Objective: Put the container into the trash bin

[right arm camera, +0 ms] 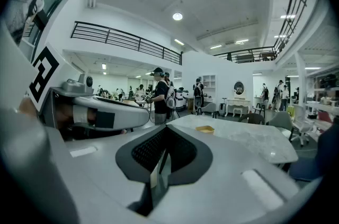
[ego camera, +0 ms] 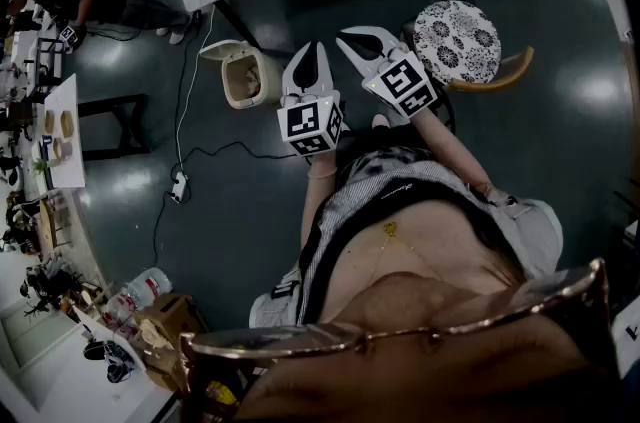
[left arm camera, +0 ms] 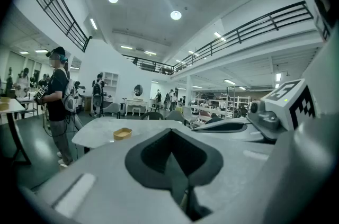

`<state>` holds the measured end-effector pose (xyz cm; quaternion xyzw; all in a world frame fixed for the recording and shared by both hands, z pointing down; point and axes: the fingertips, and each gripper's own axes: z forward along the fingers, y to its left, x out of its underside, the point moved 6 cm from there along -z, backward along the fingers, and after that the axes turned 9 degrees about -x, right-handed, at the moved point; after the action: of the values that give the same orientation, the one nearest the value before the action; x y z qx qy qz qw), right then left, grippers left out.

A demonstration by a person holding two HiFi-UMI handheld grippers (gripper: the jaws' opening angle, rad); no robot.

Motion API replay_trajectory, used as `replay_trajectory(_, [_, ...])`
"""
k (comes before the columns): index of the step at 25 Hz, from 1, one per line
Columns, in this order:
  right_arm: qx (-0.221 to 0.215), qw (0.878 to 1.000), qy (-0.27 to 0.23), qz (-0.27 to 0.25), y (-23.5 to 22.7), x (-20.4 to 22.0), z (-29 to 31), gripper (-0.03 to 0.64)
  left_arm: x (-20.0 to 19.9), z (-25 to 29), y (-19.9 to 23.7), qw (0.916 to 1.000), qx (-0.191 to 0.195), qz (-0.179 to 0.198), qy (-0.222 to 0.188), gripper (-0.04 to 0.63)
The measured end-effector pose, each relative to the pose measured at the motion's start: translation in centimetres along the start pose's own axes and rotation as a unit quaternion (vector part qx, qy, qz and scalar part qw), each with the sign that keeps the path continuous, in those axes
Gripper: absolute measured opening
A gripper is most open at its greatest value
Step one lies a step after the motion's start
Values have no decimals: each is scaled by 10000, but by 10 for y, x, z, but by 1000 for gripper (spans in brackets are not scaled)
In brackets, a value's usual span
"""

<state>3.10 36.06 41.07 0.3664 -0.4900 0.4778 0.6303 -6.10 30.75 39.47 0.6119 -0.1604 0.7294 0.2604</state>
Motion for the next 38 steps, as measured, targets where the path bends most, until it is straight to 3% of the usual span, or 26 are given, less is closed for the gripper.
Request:
replay_trajectory(13, [51, 9993, -176, 335, -17, 5, 13, 26, 13, 12, 22, 9995, -43, -268, 140, 0])
replay_trajectory(30, [748, 9955, -192, 542, -72, -22, 114, 26, -20, 113, 107, 9968, 774, -146, 106, 0])
replay_trajectory(38, [1003, 9929, -160, 619, -73, -26, 159, 26, -23, 133, 148, 9959, 893, -40, 135, 0])
